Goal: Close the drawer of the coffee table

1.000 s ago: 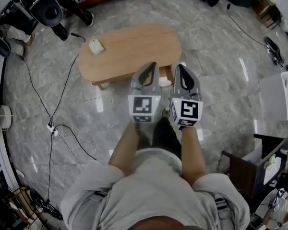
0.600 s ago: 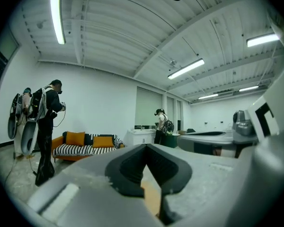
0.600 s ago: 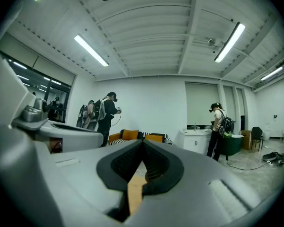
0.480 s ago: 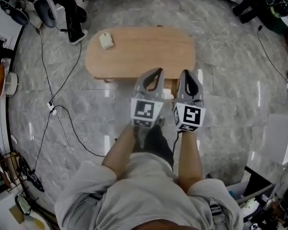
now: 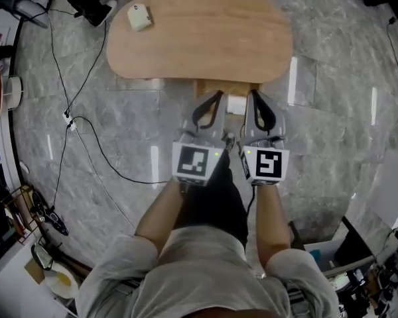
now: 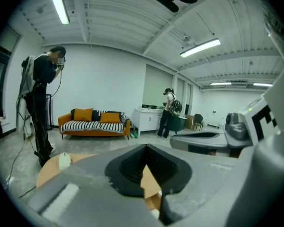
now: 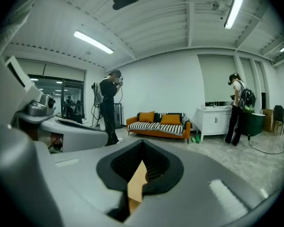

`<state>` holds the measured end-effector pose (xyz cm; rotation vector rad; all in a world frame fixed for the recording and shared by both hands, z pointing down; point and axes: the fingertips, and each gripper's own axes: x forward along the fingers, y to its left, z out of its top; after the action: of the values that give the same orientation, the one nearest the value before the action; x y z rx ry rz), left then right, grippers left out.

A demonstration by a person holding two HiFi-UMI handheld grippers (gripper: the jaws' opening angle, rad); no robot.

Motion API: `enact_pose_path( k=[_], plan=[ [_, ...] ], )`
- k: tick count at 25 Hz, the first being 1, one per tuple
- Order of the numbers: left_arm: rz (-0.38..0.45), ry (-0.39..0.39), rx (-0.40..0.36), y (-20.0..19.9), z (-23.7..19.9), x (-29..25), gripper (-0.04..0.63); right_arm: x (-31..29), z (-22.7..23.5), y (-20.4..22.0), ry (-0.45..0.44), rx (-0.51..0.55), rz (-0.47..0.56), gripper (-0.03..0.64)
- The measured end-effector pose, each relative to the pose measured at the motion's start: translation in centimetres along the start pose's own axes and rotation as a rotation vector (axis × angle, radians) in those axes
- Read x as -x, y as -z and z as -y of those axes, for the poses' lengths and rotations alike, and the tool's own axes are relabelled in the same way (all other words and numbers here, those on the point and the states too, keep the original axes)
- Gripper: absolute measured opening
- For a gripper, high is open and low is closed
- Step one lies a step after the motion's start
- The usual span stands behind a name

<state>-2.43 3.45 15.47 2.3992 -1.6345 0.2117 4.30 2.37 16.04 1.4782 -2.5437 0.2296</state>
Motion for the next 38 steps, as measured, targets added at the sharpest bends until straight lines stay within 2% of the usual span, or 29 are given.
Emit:
enact_pose_path(
  k=[2, 5, 9, 14, 17, 21, 25, 29, 31, 35, 38],
  plan=[
    [-0.041, 0.01, 0.012, 2.8, 0.0, 0.9, 0.02, 0.4, -1.1, 2.0, -0.042, -0.01, -0.022, 0.006],
    [-0.11, 0.023, -0.012, 6.9, -0.8, 0.6, 0.02, -0.3, -1.7, 5.2, -0.083, 0.014, -0.054, 0.006],
    [-0.207, 0.042, -0.056, 13.2, -2.5, 0.3, 0.02, -1.2, -2.3, 12.2, -0.115, 0.06, -0.178, 0.006],
    [-0.311, -0.007, -0.02, 19.8, -4.6, 0.7, 0.02, -1.2, -3.4, 18.2, -0.143, 0.019, -0.25, 0.006],
    [-0.396, 0.015, -0.064, 24.4, -4.8, 0.9, 0.02, -1.3, -4.2, 22.2, -0.142, 0.069, -0.317, 0.008],
    [-0.538, 0.067, -0.075, 31.0, -4.7, 0.9, 0.02, -1.3, -5.0, 28.5, -0.174, 0.108, -0.438, 0.006],
    [-0.672, 0.07, -0.112, 37.9, -5.0, 0.5, 0.02, -1.7, -5.2, 32.9, -0.216, 0.148, -0.492, 0.008],
    [-0.753, 0.095, -0.135, 42.2, -4.6, 0.1, 0.02, -1.9, -5.0, 35.8, -0.234, 0.165, -0.53, 0.007],
    [-0.8, 0.123, -0.214, 44.1, -4.5, 0.1, 0.02, -1.8, -4.6, 37.5, -0.245, 0.18, -0.554, 0.007],
    [-0.909, 0.162, -0.548, 48.2, -6.1, 0.3, 0.02, -1.0, -3.1, 42.2, -0.278, 0.285, -0.633, 0.008],
    [-0.969, 0.179, -0.634, 50.5, -7.2, 0.6, 0.02, 0.0, -1.2, 44.8, -0.284, 0.363, -0.676, 0.008]
  ],
)
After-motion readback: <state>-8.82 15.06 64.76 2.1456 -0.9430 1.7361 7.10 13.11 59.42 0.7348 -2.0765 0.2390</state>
